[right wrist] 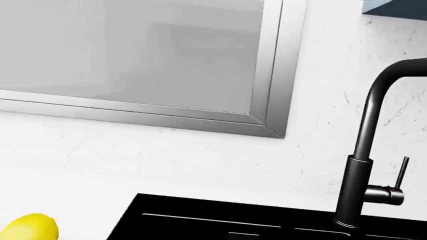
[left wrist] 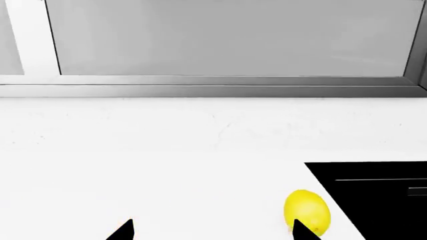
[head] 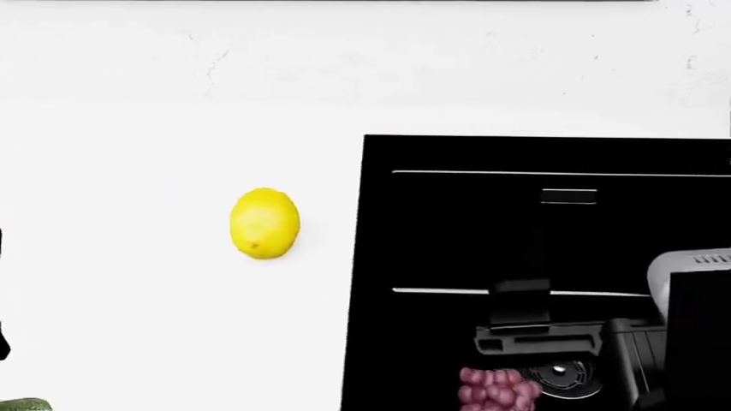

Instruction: There is a mixed pile of frozen fruits and vegetables on the counter. Locate all the frozen vegetables and place the items in a bowl on the counter. Take all the frozen fruits and defrost them in a running sink.

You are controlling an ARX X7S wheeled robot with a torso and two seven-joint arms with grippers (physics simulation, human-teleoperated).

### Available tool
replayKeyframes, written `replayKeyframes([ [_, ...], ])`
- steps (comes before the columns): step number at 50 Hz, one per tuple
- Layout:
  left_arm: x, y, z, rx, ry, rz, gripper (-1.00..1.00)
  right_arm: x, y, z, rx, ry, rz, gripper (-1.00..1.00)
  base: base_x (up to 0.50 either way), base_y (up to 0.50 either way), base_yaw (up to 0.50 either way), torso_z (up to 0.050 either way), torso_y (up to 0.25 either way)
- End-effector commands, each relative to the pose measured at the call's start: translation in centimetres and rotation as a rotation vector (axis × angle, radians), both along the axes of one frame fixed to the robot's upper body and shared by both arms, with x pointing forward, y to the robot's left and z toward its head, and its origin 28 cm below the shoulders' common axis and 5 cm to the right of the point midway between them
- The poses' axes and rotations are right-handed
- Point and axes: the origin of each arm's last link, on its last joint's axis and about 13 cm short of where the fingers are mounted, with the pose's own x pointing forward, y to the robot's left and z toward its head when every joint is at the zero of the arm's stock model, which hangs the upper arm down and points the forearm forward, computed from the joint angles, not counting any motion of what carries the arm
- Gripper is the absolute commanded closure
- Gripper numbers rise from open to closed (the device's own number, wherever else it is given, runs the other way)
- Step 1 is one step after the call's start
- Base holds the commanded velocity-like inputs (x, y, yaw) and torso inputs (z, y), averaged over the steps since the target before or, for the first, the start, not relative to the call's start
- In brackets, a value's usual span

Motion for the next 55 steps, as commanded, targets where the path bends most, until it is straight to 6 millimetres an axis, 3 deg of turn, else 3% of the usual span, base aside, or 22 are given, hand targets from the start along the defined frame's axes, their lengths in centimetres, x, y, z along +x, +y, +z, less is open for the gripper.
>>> replayKeyframes([
  [1,-0.3,-0.2,-0.1,0.012,-0.033,-0.026,-1.00,-0.2,0.2,-0.1,-0.004,-0.016,0.033,-1.00,0.01,0.50,0.00,0.000,0.000],
  [26,-0.1,-0.9,-0.9,0.017,-0.010,-0.060,-1.00,0.4,-0.2,-0.6,0.002,-0.014,0.024,-1.00,0.10,0.44,0.00,0.000,0.000],
  [38,-0.3,-1.0,-1.0,0.015,-0.005,-0.067,-1.00,6.3,2.6,0.9,-0.024,0.156,0.200,-1.00,0.00,0.00,0.00,0.000,0.000],
  [47,-0.2,-1.0,-0.9,0.018,0.000,-0.067,-1.00,8.5,3.7,1.2,-0.011,0.205,0.261,-1.00,0.00,0.00,0.00,0.000,0.000],
  [55,-0.3,-0.8,-1.1,0.016,0.002,-0.062,-1.00,10.5,4.4,0.0,-0.057,0.286,0.293,-1.00,0.00,0.00,0.00,0.000,0.000],
])
